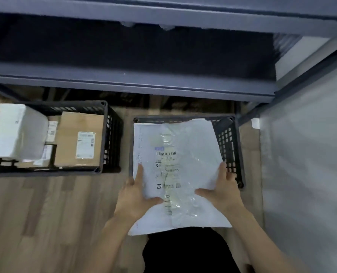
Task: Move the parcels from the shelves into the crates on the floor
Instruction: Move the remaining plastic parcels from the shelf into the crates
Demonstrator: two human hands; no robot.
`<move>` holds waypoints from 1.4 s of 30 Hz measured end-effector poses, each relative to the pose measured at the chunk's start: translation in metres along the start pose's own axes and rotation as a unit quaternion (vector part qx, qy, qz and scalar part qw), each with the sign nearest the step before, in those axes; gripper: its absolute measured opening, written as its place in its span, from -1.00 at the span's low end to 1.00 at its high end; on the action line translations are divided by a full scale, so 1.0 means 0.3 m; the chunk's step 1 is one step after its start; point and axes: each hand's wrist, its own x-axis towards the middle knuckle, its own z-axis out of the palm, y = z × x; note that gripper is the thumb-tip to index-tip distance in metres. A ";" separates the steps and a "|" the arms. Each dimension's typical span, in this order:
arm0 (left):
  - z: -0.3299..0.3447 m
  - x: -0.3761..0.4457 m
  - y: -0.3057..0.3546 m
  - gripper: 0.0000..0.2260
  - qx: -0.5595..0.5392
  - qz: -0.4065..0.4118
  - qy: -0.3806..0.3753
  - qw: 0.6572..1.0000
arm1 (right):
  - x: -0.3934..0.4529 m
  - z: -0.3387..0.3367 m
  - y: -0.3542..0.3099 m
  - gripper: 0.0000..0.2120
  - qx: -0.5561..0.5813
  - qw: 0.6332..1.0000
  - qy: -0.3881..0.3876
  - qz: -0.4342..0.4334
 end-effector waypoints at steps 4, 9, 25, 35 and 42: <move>0.112 0.257 -0.041 0.08 -0.004 0.026 -0.003 1.000 | 0.248 0.104 0.060 0.19 0.001 1.000 -0.008 0.011; 0.178 0.532 -0.110 0.08 0.006 0.046 0.033 0.998 | 0.499 0.232 0.045 0.20 0.006 1.000 0.002 -0.007; 0.242 0.700 -0.185 0.02 0.012 0.034 -0.001 0.999 | 0.613 0.302 0.043 0.05 -0.103 0.992 -0.019 -0.063; 0.193 0.702 -0.215 -0.38 0.053 -0.003 0.001 0.999 | 0.696 0.378 0.018 0.11 -0.078 0.994 -0.060 -0.055; 0.313 0.814 -0.208 -0.17 0.110 -0.019 0.013 0.994 | 0.812 0.432 0.047 0.12 -0.108 0.991 -0.068 -0.048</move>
